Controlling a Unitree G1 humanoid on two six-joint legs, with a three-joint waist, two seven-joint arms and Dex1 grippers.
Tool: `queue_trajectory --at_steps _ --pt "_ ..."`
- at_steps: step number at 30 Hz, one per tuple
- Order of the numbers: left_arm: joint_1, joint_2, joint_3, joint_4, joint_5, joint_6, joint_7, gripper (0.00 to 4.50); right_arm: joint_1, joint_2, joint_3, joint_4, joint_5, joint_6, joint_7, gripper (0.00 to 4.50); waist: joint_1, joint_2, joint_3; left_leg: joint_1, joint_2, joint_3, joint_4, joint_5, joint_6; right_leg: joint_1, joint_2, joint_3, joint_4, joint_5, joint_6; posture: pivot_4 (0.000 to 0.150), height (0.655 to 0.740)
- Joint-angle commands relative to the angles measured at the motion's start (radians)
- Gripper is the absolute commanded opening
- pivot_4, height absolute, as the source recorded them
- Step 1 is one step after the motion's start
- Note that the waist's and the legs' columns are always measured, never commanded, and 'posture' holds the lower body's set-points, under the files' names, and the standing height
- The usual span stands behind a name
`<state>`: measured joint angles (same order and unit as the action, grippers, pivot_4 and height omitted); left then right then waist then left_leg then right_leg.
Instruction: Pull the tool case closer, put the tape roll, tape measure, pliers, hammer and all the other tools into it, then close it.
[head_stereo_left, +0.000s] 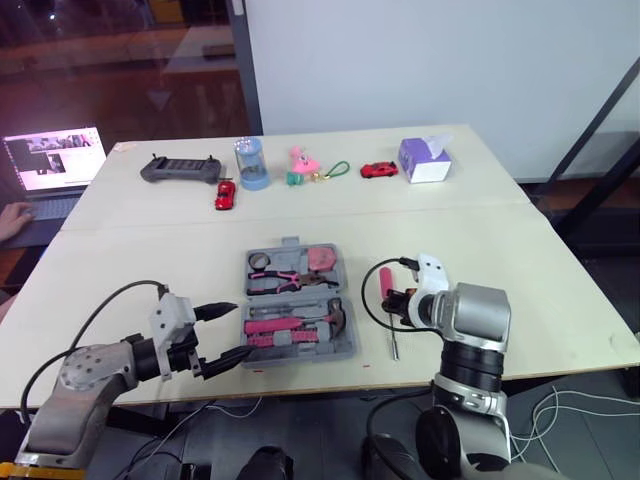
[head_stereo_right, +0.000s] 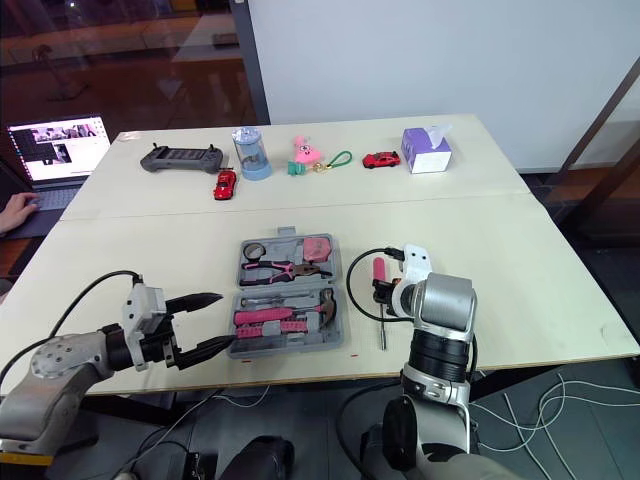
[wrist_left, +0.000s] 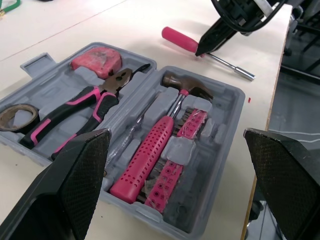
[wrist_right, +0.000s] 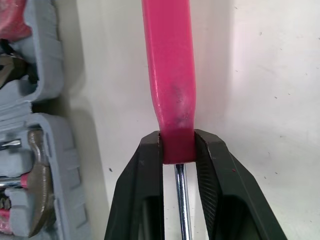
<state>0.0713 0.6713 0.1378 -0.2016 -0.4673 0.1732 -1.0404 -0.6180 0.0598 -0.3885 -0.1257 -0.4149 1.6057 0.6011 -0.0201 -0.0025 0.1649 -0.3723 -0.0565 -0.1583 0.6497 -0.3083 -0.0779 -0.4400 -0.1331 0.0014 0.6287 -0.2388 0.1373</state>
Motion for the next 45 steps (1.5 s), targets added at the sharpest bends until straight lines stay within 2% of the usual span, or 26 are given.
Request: queue_trajectory --at_steps 1,2,4,7,10,12,14,20,27,35,38,42,43,45 --pt "0.000 0.016 0.030 -0.030 -0.015 0.003 0.002 4.50 0.045 0.001 -0.001 -0.032 0.048 0.009 -0.045 2.27 -0.001 0.000 -0.001 0.000 0.000 0.000 0.000 0.000 0.000 0.000 0.000 0.000 0.000 0.000 0.000 0.150 0.7400" --pt "0.000 0.018 0.031 -0.030 -0.016 0.003 0.001 4.50 0.048 0.002 0.004 -0.060 0.065 0.009 -0.052 2.78 -0.001 0.000 -0.001 0.001 0.000 0.000 0.000 0.000 0.000 0.001 0.000 0.000 0.000 0.000 0.000 0.150 0.7400" --pt "-0.001 0.025 0.036 -0.024 -0.018 0.005 -0.005 4.50 0.112 -0.020 0.102 -0.250 0.110 -0.033 -0.041 3.33 0.001 0.000 -0.001 0.001 0.000 0.000 0.000 0.000 0.000 0.001 0.000 0.000 0.000 0.000 0.000 0.150 0.7400" --pt "-0.007 0.031 0.038 -0.017 -0.019 0.010 -0.010 4.50 0.265 -0.040 0.250 -0.450 0.147 -0.168 -0.049 3.33 -0.001 0.000 -0.001 0.000 0.000 0.000 0.000 0.000 0.000 0.000 0.000 0.000 0.000 0.000 0.000 0.150 0.7400" --pt "-0.020 0.037 0.038 -0.013 -0.022 0.019 -0.012 4.50 0.457 -0.060 0.373 -0.534 0.165 -0.432 -0.120 3.33 -0.004 0.000 -0.001 0.000 0.001 0.000 -0.001 0.000 0.000 -0.001 0.000 0.000 0.000 0.000 0.000 0.150 0.7400" --pt "-0.032 0.040 0.037 -0.006 -0.024 0.025 -0.014 4.50 0.544 -0.086 0.430 -0.523 0.167 -0.625 -0.168 3.33 -0.008 0.000 -0.001 0.001 0.001 0.001 -0.001 0.000 0.001 0.000 0.000 0.000 0.000 0.000 0.000 0.150 0.7400" --pt "-0.044 0.043 0.034 0.001 -0.023 0.030 -0.019 4.50 0.589 -0.049 0.422 -0.480 0.206 -0.716 -0.212 3.33 -0.013 0.000 -0.001 0.001 0.001 0.002 0.000 0.000 0.001 0.000 0.000 0.001 0.000 0.000 0.000 0.150 0.7400" --pt "-0.089 0.053 0.029 0.030 -0.016 0.038 -0.042 4.50 0.597 -0.024 0.426 -0.294 0.248 -0.921 -0.320 3.33 -0.020 0.000 -0.001 0.003 0.001 0.002 -0.001 0.000 0.001 0.002 0.001 0.001 0.001 0.000 0.000 0.150 0.7400" --pt "-0.095 0.067 0.043 0.028 -0.018 0.044 -0.051 4.50 0.547 -0.028 0.367 -0.073 0.301 -1.054 -0.418 3.33 -0.023 0.000 -0.001 0.003 0.001 0.002 -0.001 0.000 0.000 0.001 0.001 0.001 0.001 0.000 0.000 0.150 0.7400" --pt "-0.081 0.075 0.053 0.024 -0.022 0.041 -0.045 4.50 0.550 -0.029 0.391 -0.018 0.338 -1.084 -0.448 3.33 -0.024 0.000 -0.001 0.003 0.001 0.002 -0.001 0.000 0.000 0.002 0.001 0.001 0.001 0.000 0.000 0.150 0.7400" --pt "-0.073 0.073 0.055 0.022 -0.020 0.038 -0.042 4.50 0.551 -0.036 0.406 -0.016 0.346 -1.095 -0.444 2.43 -0.024 0.000 -0.001 0.003 0.001 0.002 -0.001 0.000 0.000 0.002 0.001 0.001 0.001 0.000 0.000 0.150 0.7400" --pt "-0.069 0.071 0.055 0.020 -0.022 0.038 -0.041 4.50 0.537 -0.057 0.425 -0.008 0.342 -1.116 -0.437 0.54 -0.024 0.000 -0.001 0.003 0.001 0.002 -0.001 0.000 0.000 0.002 0.001 0.001 0.001 0.000 0.000 0.150 0.7400" --pt "-0.070 0.071 0.055 0.020 -0.022 0.038 -0.040 4.50 0.533 -0.063 0.432 -0.006 0.341 -1.122 -0.435 0.36 -0.024 0.000 -0.001 0.003 0.001 0.002 -0.001 0.000 0.000 0.002 0.001 0.001 0.001 0.000 0.000 0.150 0.7400" --pt "-0.070 0.069 0.056 0.022 -0.020 0.039 -0.040 4.50 0.528 -0.079 0.444 -0.004 0.334 -1.130 -0.434 0.36 -0.024 0.000 -0.001 0.003 0.001 0.002 -0.001 0.000 0.000 0.002 0.001 0.001 0.001 0.000 0.000 0.150 0.7400"
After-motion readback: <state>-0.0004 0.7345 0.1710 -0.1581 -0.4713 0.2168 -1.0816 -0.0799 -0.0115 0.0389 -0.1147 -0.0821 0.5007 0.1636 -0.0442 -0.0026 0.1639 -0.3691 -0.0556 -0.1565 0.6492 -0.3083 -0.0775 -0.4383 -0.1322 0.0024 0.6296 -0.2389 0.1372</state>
